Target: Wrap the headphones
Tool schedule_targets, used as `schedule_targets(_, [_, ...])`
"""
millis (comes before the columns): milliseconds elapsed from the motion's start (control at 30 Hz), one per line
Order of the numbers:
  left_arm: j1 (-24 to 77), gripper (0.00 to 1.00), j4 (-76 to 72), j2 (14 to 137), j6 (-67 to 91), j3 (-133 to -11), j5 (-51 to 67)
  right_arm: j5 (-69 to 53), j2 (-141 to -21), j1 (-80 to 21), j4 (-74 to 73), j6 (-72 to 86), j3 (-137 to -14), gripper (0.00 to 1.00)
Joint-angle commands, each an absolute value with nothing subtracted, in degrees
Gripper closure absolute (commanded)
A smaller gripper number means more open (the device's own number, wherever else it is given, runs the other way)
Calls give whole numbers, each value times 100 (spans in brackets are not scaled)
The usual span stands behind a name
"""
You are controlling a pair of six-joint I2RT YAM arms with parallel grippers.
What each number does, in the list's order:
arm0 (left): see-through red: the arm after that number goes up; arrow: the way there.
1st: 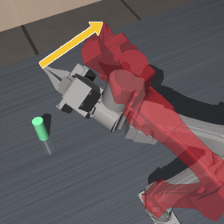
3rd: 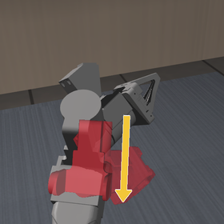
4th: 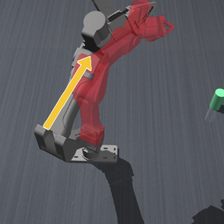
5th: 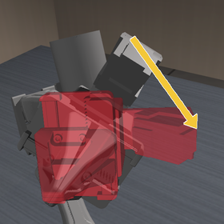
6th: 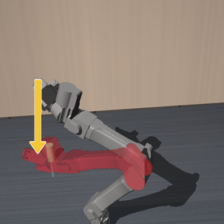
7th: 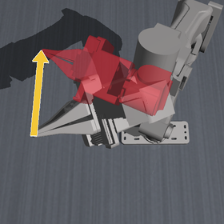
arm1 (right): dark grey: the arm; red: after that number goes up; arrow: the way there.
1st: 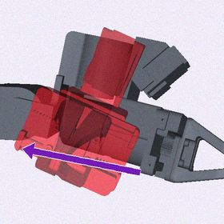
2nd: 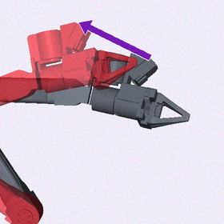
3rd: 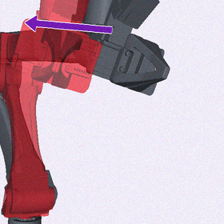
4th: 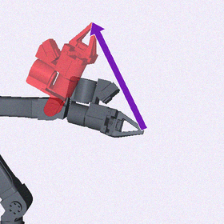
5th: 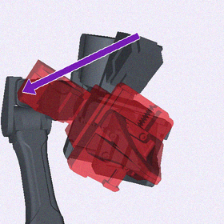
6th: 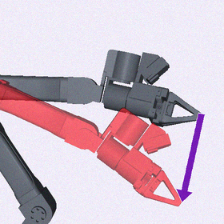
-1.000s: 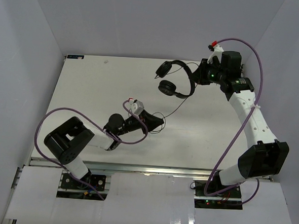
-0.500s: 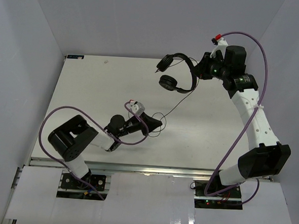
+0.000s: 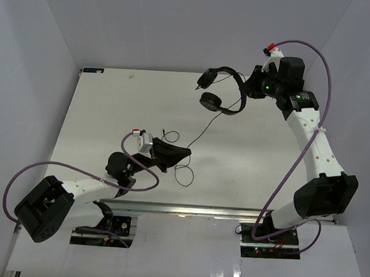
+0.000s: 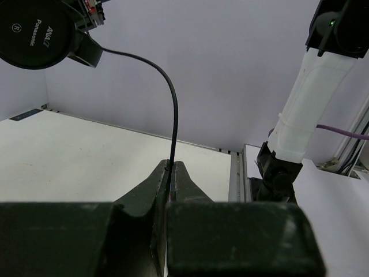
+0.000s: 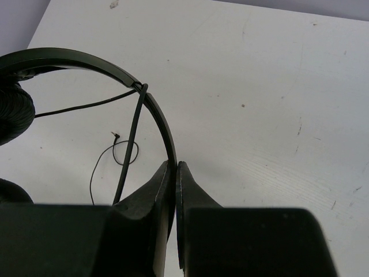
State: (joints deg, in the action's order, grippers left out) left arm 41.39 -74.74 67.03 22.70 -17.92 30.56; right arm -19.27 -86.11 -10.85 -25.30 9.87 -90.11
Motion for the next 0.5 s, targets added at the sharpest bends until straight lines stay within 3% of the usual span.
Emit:
schedule_targets(0, [4122, 88, -7114, 6586, 2056, -1553, 2944, -2020, -8534, -1057, -2213, 1033, -9044, 92])
schedule_targets(467, [3490, 90, -7242, 7285, 1916, -1458, 2677, -2864, -8174, -791, -2498, 1143, -9177, 92])
